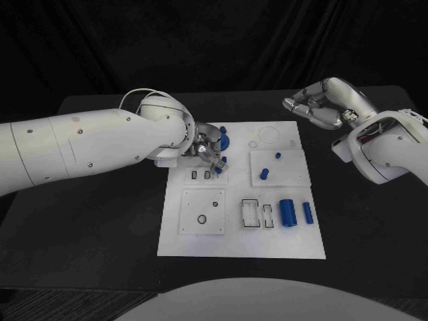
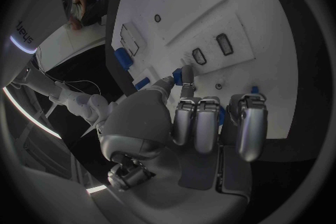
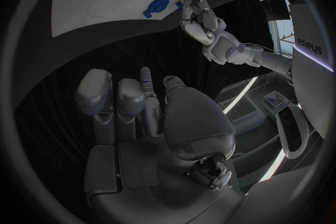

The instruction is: Assemble the parts on the task board

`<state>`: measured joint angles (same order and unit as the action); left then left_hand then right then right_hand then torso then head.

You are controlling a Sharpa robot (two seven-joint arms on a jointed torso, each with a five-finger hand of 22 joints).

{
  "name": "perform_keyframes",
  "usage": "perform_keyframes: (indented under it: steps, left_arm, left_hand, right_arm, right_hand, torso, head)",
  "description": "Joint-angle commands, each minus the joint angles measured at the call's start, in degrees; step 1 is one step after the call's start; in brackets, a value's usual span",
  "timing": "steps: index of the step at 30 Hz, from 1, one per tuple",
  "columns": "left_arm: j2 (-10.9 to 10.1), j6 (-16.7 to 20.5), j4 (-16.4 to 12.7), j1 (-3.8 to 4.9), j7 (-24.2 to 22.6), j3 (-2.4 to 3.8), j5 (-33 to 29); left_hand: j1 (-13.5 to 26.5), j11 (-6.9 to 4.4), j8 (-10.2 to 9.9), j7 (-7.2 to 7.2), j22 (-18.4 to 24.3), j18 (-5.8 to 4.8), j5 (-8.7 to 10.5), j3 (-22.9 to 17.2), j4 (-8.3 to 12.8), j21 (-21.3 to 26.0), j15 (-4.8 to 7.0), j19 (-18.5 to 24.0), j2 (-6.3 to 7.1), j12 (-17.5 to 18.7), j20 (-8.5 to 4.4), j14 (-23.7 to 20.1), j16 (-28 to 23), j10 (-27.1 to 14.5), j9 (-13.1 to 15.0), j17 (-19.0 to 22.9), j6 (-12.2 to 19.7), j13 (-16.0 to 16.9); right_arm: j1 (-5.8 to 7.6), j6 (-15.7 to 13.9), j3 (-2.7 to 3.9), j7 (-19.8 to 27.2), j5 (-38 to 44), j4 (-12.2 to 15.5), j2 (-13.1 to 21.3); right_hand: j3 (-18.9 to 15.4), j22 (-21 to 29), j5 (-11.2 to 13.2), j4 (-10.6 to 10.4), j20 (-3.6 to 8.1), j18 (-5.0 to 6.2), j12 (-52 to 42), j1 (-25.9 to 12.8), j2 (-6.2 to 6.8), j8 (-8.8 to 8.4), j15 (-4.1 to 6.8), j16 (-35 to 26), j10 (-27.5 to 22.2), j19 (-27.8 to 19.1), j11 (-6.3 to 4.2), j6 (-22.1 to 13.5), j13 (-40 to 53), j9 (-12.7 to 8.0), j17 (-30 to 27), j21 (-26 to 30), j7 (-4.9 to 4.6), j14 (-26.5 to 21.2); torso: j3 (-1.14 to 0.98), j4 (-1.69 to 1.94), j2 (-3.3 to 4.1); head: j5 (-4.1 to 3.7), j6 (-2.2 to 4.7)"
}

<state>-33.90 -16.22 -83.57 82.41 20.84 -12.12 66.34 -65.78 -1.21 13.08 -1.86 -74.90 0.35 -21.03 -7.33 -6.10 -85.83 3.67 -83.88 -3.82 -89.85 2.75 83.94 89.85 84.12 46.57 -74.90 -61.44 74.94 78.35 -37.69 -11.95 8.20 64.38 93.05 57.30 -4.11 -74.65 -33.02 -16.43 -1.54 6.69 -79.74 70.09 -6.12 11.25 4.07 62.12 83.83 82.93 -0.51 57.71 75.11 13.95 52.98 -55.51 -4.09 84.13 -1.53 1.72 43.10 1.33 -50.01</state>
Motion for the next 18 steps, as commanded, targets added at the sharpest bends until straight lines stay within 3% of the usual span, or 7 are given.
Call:
perform_keyframes:
  steps: [1, 9, 10, 18]
  left_arm:
    - [-0.24, 0.18, -0.30, -0.15, -0.73, -0.01, 0.21]
    - [-2.03, 1.62, -1.50, -0.10, -0.74, 0.00, 0.21]
    - [-2.45, 1.83, -1.78, -0.07, -0.72, 0.01, 0.21]
    - [-6.02, 2.19, -4.13, 0.59, -0.55, 0.01, 0.21]
  left_hand:
    - [-0.16, -0.51, -0.24, 0.08, -12.69, 0.97, -1.02, -1.73, 0.69, 0.02, 0.55, -2.82, 0.77, -0.15, -0.44, 6.06, 0.15, 5.88, 0.46, -15.10, -0.69, 15.06]
    - [0.15, -0.75, 0.07, 0.35, -12.83, 0.92, -2.33, -5.47, 2.05, -0.09, 0.76, -2.99, 2.19, -0.15, -0.66, 6.06, 0.15, 5.88, 1.89, -15.10, -1.24, 15.06]
    - [0.58, -0.82, 0.25, 0.43, -12.88, 0.91, -3.05, -7.52, 2.54, -0.09, 0.87, -3.04, 2.80, -0.15, -0.77, 6.06, 0.15, 5.88, 2.76, -15.10, -1.29, 15.06]
    - [1.42, -0.91, 0.30, 0.44, -12.76, 0.99, -3.13, -10.78, 3.64, 0.26, 0.94, -2.85, 4.11, -0.15, -0.85, 6.06, 0.15, 5.88, 4.04, -15.10, -1.18, 15.06]
  right_arm:
    - [-0.15, 0.19, 0.05, -0.62, 0.32, -0.01, 0.02]
    - [-0.16, 0.37, 0.05, -0.88, 0.32, 0.05, 0.15]
    - [-0.16, 0.39, 0.05, -0.93, 0.32, 0.07, 0.18]
    - [-0.15, 0.56, 0.05, -1.39, 0.32, 0.16, 0.35]
  right_hand:
    - [0.07, -0.12, -0.24, 0.25, -0.03, -0.52, 0.18, 0.69, 0.07, -0.31, 0.43, 0.31, 1.55, 0.09, -0.05, 0.41, 2.42, 0.09, 0.07, -0.37, -0.09, 1.51]
    - [0.25, -0.29, -0.68, 0.33, -0.03, -0.51, 0.22, 1.26, 0.15, -0.34, 0.44, 0.38, 1.53, 0.01, -0.06, 0.47, 2.39, 0.10, 0.05, -0.40, -0.08, 1.41]
    - [0.30, -0.32, -0.77, 0.35, -0.03, -0.51, 0.23, 1.39, 0.17, -0.36, 0.44, 0.41, 1.52, -0.01, -0.06, 0.47, 2.38, 0.10, 0.07, -0.41, -0.08, 1.39]
    - [0.47, -0.43, -1.13, 0.43, -0.04, -0.49, 0.37, 1.91, 0.28, -0.40, 0.44, 0.46, 1.45, -0.10, -0.07, 0.51, 2.23, 0.10, 0.05, -0.35, -0.08, 1.30]
  torso:
    - [0.01, 0.02, 0.03]
    - [0.02, 0.04, 0.01]
    - [0.03, 0.03, 0.00]
    - [-0.01, 0.03, -0.01]
  head:
    - [-0.02, 0.01]
    - [-0.43, 0.01]
    - [-0.42, 0.01]
    - [-0.42, 0.01]
